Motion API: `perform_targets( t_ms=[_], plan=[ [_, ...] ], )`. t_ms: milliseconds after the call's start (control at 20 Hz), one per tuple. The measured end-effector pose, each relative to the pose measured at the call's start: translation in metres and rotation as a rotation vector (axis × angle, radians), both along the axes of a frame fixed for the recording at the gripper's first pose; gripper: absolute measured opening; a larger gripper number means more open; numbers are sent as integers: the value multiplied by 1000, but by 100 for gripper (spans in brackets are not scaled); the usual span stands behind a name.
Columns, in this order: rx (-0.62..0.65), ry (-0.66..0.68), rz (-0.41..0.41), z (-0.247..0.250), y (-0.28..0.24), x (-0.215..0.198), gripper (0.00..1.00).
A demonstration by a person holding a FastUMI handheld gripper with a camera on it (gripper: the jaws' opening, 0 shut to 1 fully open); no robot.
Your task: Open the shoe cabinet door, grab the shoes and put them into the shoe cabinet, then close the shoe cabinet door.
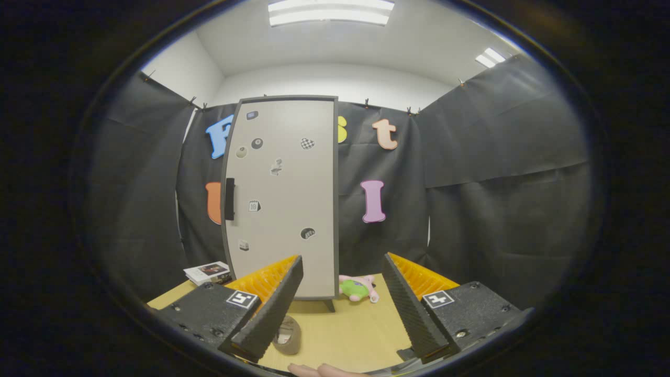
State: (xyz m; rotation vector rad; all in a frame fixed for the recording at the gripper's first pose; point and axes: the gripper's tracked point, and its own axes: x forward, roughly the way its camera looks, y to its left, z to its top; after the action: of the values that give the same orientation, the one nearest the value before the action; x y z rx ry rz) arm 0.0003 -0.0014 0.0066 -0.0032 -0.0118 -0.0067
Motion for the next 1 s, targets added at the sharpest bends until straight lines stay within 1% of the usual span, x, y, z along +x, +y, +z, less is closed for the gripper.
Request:
perform_targets(
  t_ms=[350, 550, 700, 1000],
  plan=[
    [23, -30, 17, 17, 13, 1, 99],
    [18, -56, 51, 41, 39, 9, 99],
    [4, -47, 72, 52, 58, 19, 99],
    [37, -81, 40, 92, 81, 48, 99]
  ],
)
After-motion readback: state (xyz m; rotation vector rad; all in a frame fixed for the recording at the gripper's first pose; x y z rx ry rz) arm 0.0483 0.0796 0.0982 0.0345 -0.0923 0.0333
